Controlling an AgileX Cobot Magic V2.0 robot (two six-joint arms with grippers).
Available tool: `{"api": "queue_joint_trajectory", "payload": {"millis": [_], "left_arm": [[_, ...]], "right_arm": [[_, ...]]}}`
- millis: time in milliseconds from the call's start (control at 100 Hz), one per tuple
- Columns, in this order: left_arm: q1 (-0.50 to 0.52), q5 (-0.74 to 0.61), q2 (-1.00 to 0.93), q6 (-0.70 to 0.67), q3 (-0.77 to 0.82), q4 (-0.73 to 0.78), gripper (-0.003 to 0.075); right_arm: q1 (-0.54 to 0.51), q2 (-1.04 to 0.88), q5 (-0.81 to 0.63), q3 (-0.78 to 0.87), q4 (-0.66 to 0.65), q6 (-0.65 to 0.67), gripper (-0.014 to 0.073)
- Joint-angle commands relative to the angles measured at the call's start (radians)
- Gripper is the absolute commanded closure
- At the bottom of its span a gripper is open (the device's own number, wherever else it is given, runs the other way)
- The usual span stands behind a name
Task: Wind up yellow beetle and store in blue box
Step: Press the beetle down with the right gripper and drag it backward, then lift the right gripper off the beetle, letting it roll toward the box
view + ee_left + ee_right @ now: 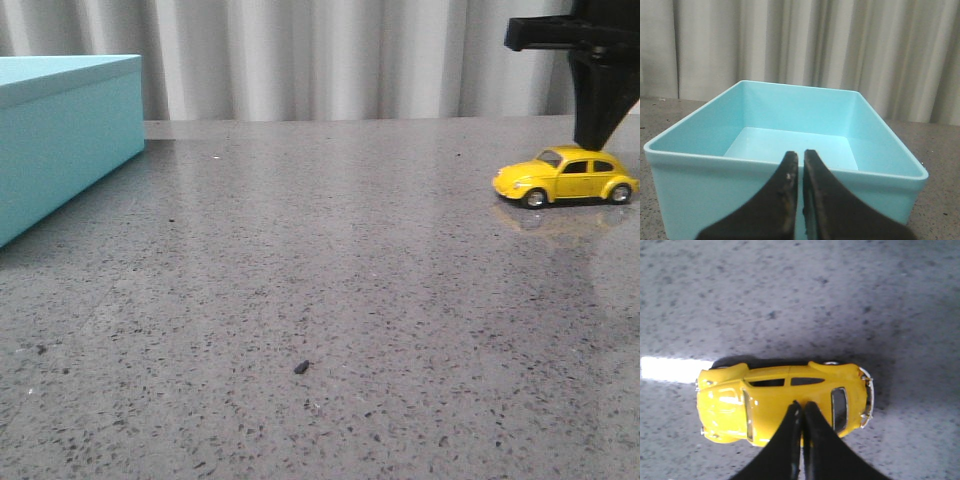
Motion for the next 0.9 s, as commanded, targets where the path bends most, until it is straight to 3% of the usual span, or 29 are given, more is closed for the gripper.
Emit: {"api": "queue_joint_trajectory", "payload": {"millis": [0,420,590,890], "left_arm": [[-0.005,-0.075,0.021,-0.007,-0.036,-0.010,0.0741],[-0.005,-0.075,0.021,-0.007,-0.036,-0.010,0.0741],[-0.005,-0.075,0.021,-0.007,-0.036,-0.010,0.0741],[-0.005,-0.075,0.021,-0.007,-0.036,-0.010,0.0741]], "right_arm": [[-0.024,-0.014,-0.001,-0.010,-0.075,-0.001,0.0655],[-0.083,-0.026,-0.014,-0.014,-0.074,-0.001,0.0655],[-0.059,-0.121,-0.018,-0.083,0.047,-0.010,0.0655],[-0.028,-0.280,0.005,-0.123,0.056,-0.010,0.0655]]}}
